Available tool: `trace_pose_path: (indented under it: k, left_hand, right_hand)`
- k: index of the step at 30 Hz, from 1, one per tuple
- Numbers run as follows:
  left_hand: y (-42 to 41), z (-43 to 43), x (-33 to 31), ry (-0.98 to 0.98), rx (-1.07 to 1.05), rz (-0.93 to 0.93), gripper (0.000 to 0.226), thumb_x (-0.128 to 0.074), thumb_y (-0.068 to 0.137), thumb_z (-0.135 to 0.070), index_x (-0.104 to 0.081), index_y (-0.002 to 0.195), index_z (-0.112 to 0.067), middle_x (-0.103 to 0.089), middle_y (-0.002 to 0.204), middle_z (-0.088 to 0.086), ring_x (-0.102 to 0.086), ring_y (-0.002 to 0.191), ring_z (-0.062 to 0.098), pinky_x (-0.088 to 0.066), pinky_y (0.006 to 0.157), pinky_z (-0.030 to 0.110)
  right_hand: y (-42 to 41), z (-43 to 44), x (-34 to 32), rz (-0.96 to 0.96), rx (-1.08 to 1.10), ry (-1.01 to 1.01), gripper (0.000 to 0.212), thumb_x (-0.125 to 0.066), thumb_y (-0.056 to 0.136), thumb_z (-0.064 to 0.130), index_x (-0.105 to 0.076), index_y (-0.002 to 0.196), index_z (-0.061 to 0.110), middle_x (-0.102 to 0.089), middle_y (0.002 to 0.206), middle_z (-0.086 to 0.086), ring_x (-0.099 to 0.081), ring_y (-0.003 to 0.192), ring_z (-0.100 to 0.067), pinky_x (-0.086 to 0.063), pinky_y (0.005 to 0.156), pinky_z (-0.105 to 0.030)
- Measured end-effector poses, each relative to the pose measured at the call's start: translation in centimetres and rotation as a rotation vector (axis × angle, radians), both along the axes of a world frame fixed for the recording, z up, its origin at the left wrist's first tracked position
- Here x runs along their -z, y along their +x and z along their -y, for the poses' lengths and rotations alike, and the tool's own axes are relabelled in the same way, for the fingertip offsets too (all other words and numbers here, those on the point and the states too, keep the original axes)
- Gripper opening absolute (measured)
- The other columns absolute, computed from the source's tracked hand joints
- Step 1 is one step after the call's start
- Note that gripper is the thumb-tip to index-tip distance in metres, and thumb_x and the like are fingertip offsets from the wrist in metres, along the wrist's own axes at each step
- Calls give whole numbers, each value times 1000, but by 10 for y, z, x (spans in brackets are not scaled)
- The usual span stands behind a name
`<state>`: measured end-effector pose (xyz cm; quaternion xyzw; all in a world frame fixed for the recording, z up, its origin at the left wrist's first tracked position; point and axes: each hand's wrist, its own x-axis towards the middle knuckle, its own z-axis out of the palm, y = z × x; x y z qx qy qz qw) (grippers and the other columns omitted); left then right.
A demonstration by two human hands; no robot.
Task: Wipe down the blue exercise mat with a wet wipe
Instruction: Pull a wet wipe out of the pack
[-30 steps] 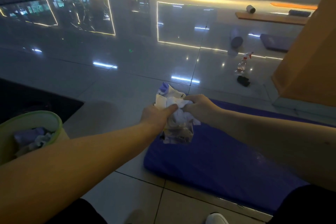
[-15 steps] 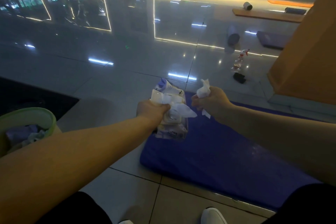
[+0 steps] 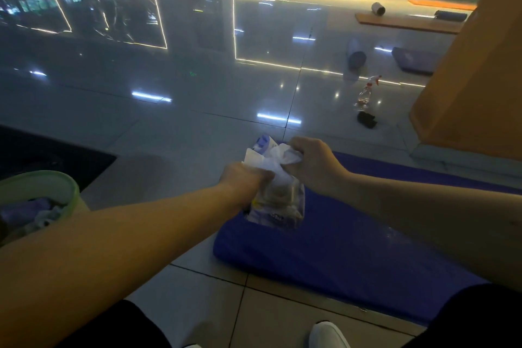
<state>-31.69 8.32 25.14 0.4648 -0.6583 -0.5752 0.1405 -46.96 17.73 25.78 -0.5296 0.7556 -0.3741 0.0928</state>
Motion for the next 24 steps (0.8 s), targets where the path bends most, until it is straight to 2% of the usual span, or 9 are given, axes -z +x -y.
trace_pose_path:
  k: [2,4,6,9,12,15,18,21,24]
  left_hand:
    - [-2,-3,2,18,3,-34,42,-77,86,-28,-59,117,-7,-67,105,13,-65,90,27,-58,72,37]
    - [-2,-4,2,24,-10,-45,43,-75,88,-29,-59,120,-5,-67,107,14,-65,89,26,-55,65,32]
    - [-3,-2,3,42,-37,-58,40,-71,92,-30,-60,120,-4,-67,110,16,-65,95,30,-57,72,36]
    - [-1,2,3,57,-53,-88,26,-61,99,-36,-63,101,-10,-69,106,15,-67,95,31,-59,84,43]
    - [-1,3,5,11,-35,-76,23,-56,101,-33,-61,84,-19,-71,102,14,-69,92,31,-59,86,46]
    - [0,2,5,-20,21,-28,23,-54,102,-34,-63,95,-14,-70,100,11,-68,91,28,-57,83,41]
    - [1,3,1,-9,36,-49,23,-53,102,-37,-63,100,-15,-70,105,13,-68,98,32,-58,89,47]
    - [-1,2,-1,26,55,-105,22,-54,102,-36,-64,102,-16,-71,107,14,-68,97,31,-59,78,41]
    - [-2,0,0,54,65,-139,20,-55,102,-35,-62,96,-17,-70,103,14,-68,91,32,-54,68,35]
  right_hand:
    - [2,-1,2,-10,-41,23,21,-72,83,9,-58,69,18,-55,64,8,-48,56,-2,-38,52,-20]
    - [2,-2,4,-30,-75,31,27,-72,84,11,-58,68,27,-55,64,10,-50,57,0,-36,52,-16]
    - [2,-4,4,-24,-88,46,35,-70,85,13,-55,62,34,-55,60,13,-48,56,0,-35,52,-16]
    - [2,-7,9,-23,-123,159,30,-67,87,22,-58,66,41,-58,62,16,-51,57,-1,-38,55,-17]
    - [2,-5,19,-205,-186,345,27,-63,94,32,-47,72,36,-56,71,11,-54,64,-5,-46,63,-28]
    - [1,0,22,-377,-245,485,21,-60,96,31,-46,80,35,-50,80,13,-56,75,-11,-51,68,-32]
    - [0,4,21,-432,-234,464,22,-61,93,29,-45,80,34,-46,87,11,-55,82,-14,-49,66,-33]
    - [3,3,23,-328,-106,327,26,-58,88,35,-41,68,34,-47,78,12,-51,71,-12,-44,63,-32]
    - [2,3,22,-72,183,217,29,-73,83,33,-45,81,26,-51,82,7,-47,70,-9,-36,58,-29]
